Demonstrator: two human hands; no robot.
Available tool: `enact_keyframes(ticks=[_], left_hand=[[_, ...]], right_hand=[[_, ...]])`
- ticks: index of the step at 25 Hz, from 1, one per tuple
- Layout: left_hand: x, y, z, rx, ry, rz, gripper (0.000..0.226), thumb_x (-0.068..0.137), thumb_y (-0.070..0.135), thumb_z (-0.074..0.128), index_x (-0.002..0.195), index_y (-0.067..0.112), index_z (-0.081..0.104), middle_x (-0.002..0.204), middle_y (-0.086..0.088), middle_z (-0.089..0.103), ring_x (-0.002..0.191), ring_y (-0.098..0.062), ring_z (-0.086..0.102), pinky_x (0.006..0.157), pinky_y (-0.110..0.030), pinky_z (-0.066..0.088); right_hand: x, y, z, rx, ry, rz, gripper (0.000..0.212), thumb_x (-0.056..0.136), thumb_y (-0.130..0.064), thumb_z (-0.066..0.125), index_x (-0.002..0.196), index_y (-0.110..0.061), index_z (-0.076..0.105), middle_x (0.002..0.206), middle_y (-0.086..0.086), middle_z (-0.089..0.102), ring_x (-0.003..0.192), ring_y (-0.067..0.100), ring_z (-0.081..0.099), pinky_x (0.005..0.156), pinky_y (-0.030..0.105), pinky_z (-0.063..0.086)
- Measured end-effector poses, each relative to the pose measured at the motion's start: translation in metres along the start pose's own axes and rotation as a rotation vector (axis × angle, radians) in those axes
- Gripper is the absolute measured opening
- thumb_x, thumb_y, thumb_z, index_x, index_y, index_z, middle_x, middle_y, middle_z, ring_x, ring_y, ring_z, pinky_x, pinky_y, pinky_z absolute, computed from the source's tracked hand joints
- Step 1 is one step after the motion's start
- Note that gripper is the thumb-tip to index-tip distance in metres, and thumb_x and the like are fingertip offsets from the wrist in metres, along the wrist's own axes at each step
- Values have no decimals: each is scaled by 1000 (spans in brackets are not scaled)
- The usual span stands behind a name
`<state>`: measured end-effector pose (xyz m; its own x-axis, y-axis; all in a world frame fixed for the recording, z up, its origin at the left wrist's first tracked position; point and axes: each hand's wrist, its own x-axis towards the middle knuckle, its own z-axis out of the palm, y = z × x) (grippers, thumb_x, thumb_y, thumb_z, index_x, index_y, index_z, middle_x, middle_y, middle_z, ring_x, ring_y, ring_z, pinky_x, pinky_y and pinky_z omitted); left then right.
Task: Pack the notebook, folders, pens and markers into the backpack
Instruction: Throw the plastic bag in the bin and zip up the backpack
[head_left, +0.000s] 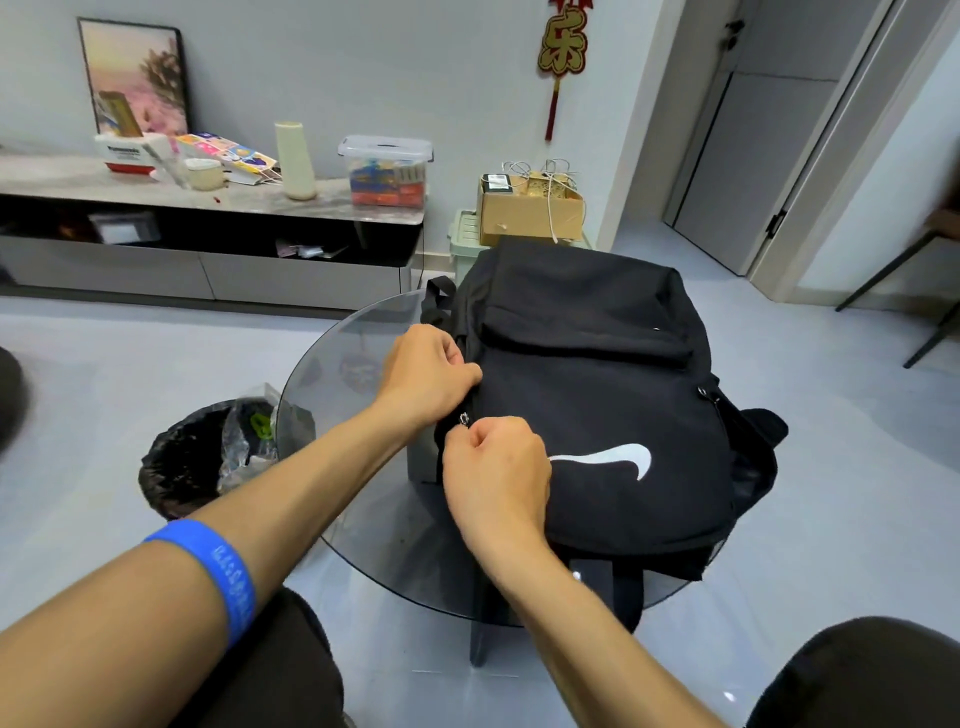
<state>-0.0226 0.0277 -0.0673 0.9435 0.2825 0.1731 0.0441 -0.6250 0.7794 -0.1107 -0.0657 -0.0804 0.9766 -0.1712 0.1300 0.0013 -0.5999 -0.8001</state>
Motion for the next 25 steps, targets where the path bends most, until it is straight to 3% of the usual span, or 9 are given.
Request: enact_keyframes(ticks=[5,9,13,16,17,19,21,23,25], left_hand=[[-5,9,2,-77,91,14,20,67,18,72,58,4,61,49,2,54,50,-15,49,52,-23,39],[-14,18,12,-93,134,53,21,70,19,69,58,3,62,52,0,57,54,-15,51,55,-25,39],[-22,18,14,-49,117,81,26,74,21,72,59,3,61,54,-1,57,57,-17,52,57,-26,41],[-25,21,5,60,72,159,30,83,29,71,66,5,64,64,-2,61,69,-22,59,64,-30,44],[-26,20,-1,123,58,263,26,86,28,69,71,8,66,72,-2,63,76,-23,60,68,-33,45],[-36,16,-18,245,-60,679,10,87,21,66,91,14,71,98,0,64,92,-22,56,82,-38,46],[-49,16,-26,375,-296,1089,27,81,9,65,105,19,70,108,5,66,98,-20,56,86,-36,45],[-54,18,-26,465,-346,1250,34,75,-3,62,103,13,72,96,2,72,89,-24,62,75,-37,52],[-47,17,-31,514,-225,1262,29,80,-2,52,99,6,73,84,-7,73,78,-29,66,66,-40,55]], right_hand=[[-18,17,-33,-48,35,-148,47,86,-26,53,49,-13,27,48,0,33,53,25,34,51,33,28],[-23,29,-58,-33,44,-146,51,82,-24,57,47,-13,22,39,1,24,45,17,24,45,32,21],[-31,48,-73,-100,50,-156,49,84,-27,56,50,-12,25,42,1,25,45,18,25,45,33,24],[-29,50,-79,-96,66,-169,47,82,-25,56,51,-12,23,43,1,23,46,18,24,45,32,23],[-31,49,-79,-86,61,-180,46,82,-25,56,52,-12,23,43,1,23,47,19,24,46,32,25],[-32,45,-80,-36,46,-201,45,83,-27,56,53,-10,27,44,2,26,49,20,26,48,33,28],[-26,38,-82,17,55,-225,45,83,-26,57,52,-9,29,45,2,27,50,20,27,47,33,26],[-24,28,-86,-6,80,-256,48,81,-24,58,48,-12,25,43,3,24,49,20,24,45,34,21],[-27,32,-93,-73,108,-283,47,78,-26,56,49,-12,22,42,2,21,47,20,23,45,33,18]])
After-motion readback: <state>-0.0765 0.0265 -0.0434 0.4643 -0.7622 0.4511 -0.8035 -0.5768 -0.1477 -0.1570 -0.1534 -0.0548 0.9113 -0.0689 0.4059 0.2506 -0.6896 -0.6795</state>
